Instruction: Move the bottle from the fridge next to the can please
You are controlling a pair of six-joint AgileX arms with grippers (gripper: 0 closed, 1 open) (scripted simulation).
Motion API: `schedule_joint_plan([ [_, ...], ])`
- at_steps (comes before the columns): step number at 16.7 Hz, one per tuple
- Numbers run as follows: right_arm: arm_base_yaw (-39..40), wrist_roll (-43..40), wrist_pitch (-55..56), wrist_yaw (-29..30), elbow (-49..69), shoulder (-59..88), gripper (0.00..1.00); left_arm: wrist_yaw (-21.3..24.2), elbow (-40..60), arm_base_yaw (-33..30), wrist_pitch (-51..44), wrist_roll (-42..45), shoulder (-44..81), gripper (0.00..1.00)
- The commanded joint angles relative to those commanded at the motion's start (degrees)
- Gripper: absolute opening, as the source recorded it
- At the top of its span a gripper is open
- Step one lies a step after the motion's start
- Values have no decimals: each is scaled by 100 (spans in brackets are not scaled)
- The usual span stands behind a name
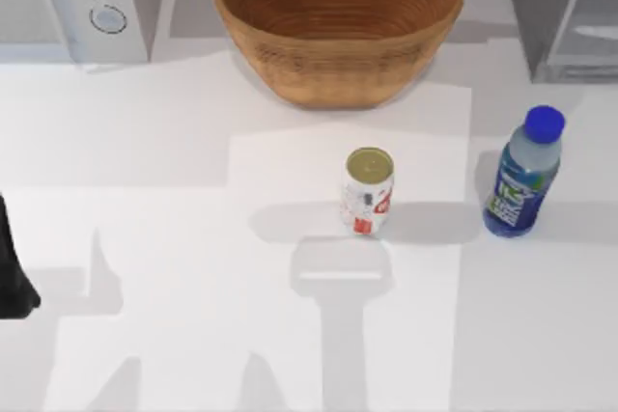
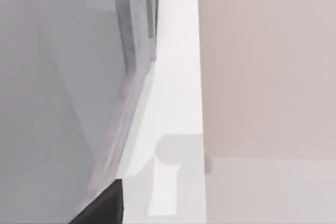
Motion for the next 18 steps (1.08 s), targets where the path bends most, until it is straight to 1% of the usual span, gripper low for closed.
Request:
schedule_joint_plan([
  [2,185,161,86,184,-62,-37,100,0,0,0,0,0,0,100],
  [4,604,486,253,550,-203,-115,100,0,0,0,0,0,0,100],
  [7,1655,1175,615,1343,-520,-301,100,0,0,0,0,0,0,100],
  [13,4274,2799,1488,3233,-1286,-842,100,0,0,0,0,0,0,100],
  [16,5029,3399,1823,3916,-1575,-1080,100,0,0,0,0,0,0,100],
  [18,5228,3584,1930,4112,-1666,-1162,100,0,0,0,0,0,0,100],
])
